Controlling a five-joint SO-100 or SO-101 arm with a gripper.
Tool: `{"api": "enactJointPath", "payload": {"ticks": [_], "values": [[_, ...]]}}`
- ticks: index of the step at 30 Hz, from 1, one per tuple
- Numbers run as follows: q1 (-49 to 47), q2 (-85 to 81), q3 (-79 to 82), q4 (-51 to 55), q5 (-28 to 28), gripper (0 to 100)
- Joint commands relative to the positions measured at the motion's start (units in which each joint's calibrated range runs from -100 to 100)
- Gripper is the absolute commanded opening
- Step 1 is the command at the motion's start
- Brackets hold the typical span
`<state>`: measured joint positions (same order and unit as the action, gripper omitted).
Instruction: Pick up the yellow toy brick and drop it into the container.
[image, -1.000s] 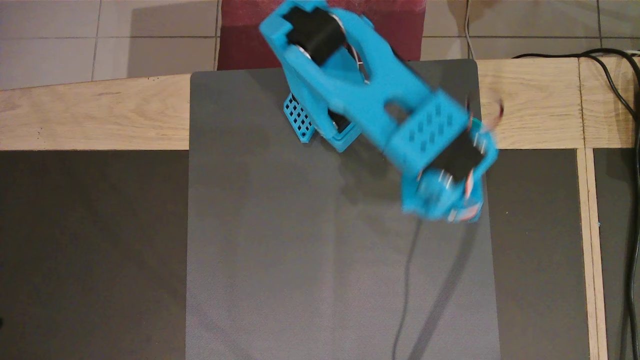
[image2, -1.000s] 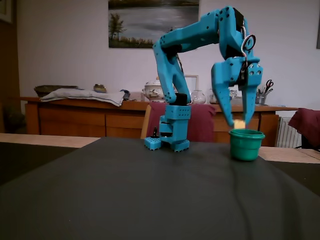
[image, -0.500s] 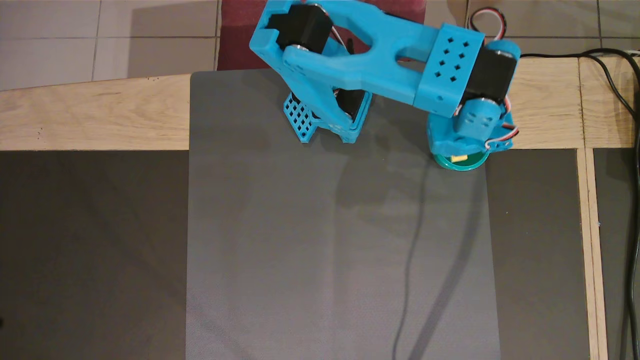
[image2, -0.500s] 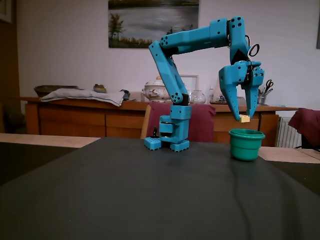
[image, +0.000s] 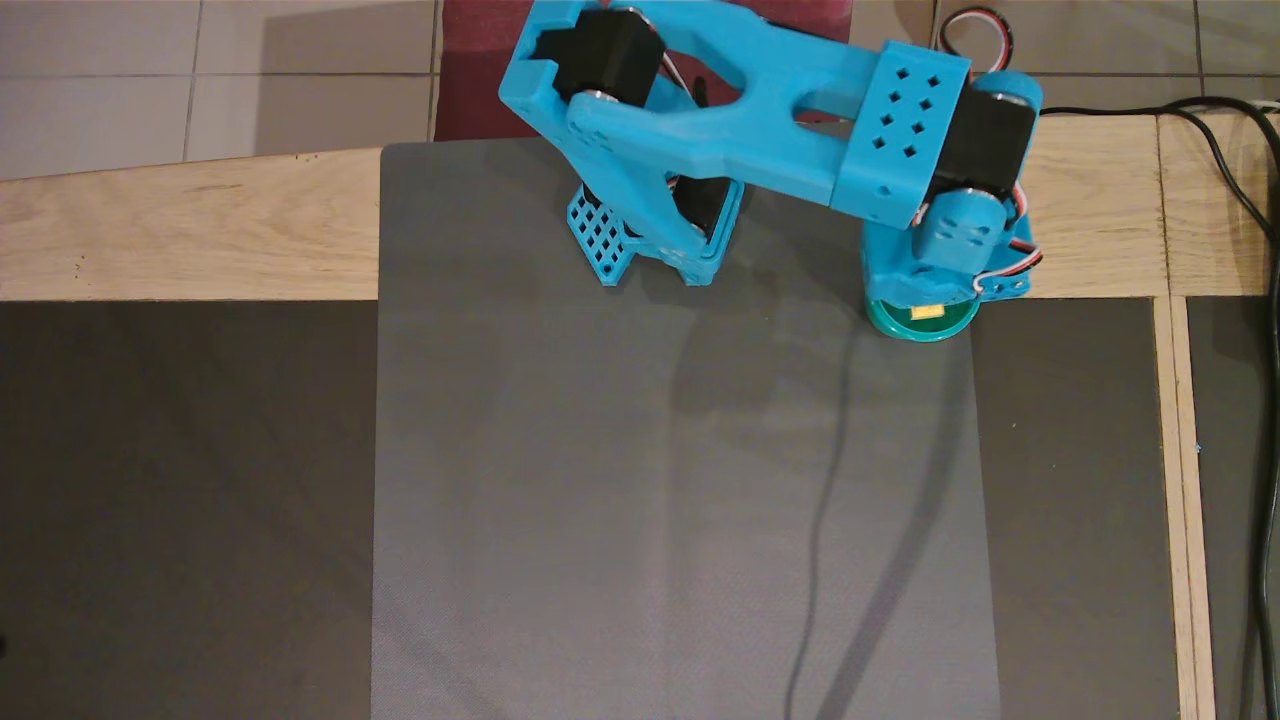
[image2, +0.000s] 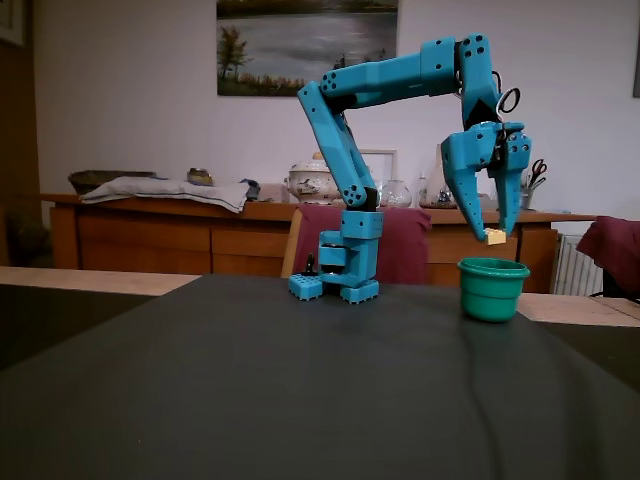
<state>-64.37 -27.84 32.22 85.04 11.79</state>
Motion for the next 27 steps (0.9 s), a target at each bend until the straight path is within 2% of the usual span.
{"api": "enactJointPath", "payload": {"ticks": [1, 9, 21, 27], "values": [[-0.43, -1.00, -1.80, -0.68, -0.50, 0], [-6.85, -1.00, -1.35, -0.68, -0.61, 0], [-6.31, -0.92, -1.26, -1.92, -0.87, 0], [-6.31, -0.92, -1.26, -1.75, -0.92, 12]]}}
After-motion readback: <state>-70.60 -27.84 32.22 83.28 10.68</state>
